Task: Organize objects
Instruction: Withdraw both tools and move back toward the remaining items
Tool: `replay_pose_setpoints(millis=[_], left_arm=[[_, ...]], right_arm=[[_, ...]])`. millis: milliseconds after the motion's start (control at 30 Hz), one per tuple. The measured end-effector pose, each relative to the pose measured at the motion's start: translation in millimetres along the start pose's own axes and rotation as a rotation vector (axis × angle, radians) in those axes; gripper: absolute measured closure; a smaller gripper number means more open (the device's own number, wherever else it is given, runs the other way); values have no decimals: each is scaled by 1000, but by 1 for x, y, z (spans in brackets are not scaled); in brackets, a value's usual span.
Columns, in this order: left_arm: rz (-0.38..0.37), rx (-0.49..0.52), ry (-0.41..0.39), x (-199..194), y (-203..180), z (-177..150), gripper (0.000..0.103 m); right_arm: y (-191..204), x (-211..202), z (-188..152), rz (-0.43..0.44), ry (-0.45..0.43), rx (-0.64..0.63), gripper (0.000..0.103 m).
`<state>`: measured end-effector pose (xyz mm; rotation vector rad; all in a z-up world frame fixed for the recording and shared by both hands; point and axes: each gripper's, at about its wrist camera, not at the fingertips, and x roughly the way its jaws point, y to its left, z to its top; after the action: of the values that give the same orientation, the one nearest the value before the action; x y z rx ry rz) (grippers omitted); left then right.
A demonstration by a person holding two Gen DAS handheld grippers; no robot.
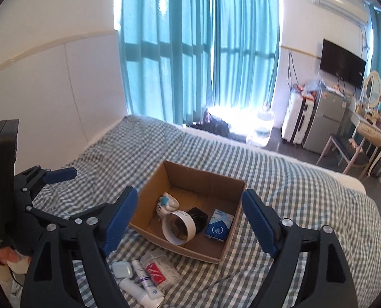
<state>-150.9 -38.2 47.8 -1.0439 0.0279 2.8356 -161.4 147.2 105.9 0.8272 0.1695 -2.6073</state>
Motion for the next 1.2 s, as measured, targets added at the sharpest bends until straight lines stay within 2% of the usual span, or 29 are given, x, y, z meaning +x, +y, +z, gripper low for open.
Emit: replay_pose_setpoints(millis=[233, 433, 633, 800, 967, 1200], left_arm=[[29, 9, -44, -40, -2, -10, 0], [58, -6, -23, -41, 5, -38, 0], [65, -39, 59, -15, 16, -77, 0], [67, -77, 130, 21, 21, -113, 0], [118, -70, 207, 65, 23, -140, 0], [109, -60, 296, 100, 27, -173, 0]], right_arm=[[17, -41, -18, 2, -26, -18, 8], [25, -39, -46, -8, 10, -12, 6], [27, -10, -88, 2, 75, 17, 5], [23, 31, -127, 20, 168, 52, 5], [14, 67, -158, 11, 236, 106, 6], [12, 97, -192, 11, 308, 109, 6]])
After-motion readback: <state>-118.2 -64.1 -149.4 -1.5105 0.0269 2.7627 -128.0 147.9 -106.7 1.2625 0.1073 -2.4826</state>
